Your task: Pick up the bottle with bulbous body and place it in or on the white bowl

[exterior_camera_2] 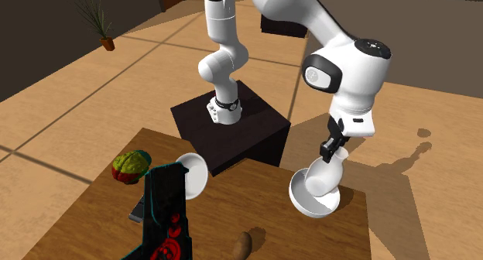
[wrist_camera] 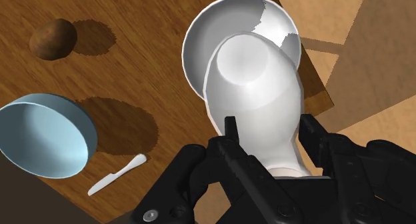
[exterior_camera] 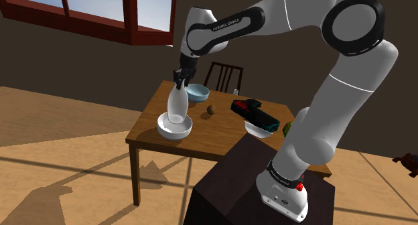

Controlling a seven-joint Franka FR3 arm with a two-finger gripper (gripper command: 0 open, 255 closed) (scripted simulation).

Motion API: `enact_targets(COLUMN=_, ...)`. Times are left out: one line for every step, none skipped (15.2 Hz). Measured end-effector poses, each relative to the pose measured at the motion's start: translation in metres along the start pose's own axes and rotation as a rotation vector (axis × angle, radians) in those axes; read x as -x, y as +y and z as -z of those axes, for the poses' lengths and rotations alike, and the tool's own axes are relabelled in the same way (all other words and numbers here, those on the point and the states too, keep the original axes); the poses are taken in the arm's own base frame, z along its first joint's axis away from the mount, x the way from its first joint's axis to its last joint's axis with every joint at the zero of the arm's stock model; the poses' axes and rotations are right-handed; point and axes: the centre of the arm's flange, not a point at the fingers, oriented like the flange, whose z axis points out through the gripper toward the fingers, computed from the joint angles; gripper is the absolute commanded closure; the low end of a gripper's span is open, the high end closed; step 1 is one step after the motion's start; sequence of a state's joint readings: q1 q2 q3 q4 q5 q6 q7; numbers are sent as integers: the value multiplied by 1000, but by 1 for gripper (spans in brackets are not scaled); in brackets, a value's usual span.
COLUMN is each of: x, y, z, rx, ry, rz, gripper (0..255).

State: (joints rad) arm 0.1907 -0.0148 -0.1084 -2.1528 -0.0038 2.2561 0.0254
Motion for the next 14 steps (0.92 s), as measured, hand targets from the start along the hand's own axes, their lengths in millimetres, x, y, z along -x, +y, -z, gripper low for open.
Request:
enact_targets(x=1, y=1, z=-6, rx=0, ry=0, rz=0, gripper=255)
enact_targets(x=2, y=1, z=-13, rx=0, ry=0, rz=0, gripper=255)
enact_targets(x=2, y=0, z=-17, rx=0, ry=0, rz=0, gripper=255)
enact_targets(x=2, y=0, z=-18, rx=0, ry=0, rz=0, gripper=255)
enact_targets(x=2, y=0, z=-19, rx=0, ry=0, rz=0, gripper=255)
enact_targets(x=2, y=0, z=-19, rx=0, ry=0, rz=0, gripper=255)
enact_targets(x=2, y=0, z=-19, rx=0, ry=0, rz=0, gripper=255)
enact_targets(x=2, y=0, z=-20, rx=0, ry=0, rz=0, gripper=255)
enact_targets(x=2, y=0, z=-20, rx=0, ry=1, rz=0, gripper=255)
enact_targets(x=2, y=0, z=-20, rx=0, ry=1, rz=0, gripper=0)
enact_targets(x=2, y=0, z=-20, rx=0, ry=1, rz=0, gripper=0)
enact_targets(x=2, y=0, z=-20, rx=0, ry=1, rz=0, gripper=0)
enact_targets(x=2, y=0, z=-20, rx=0, ry=1, rz=0, gripper=0)
enact_targets(x=2, y=0, z=-19, rx=0, ry=1, rz=0, gripper=0)
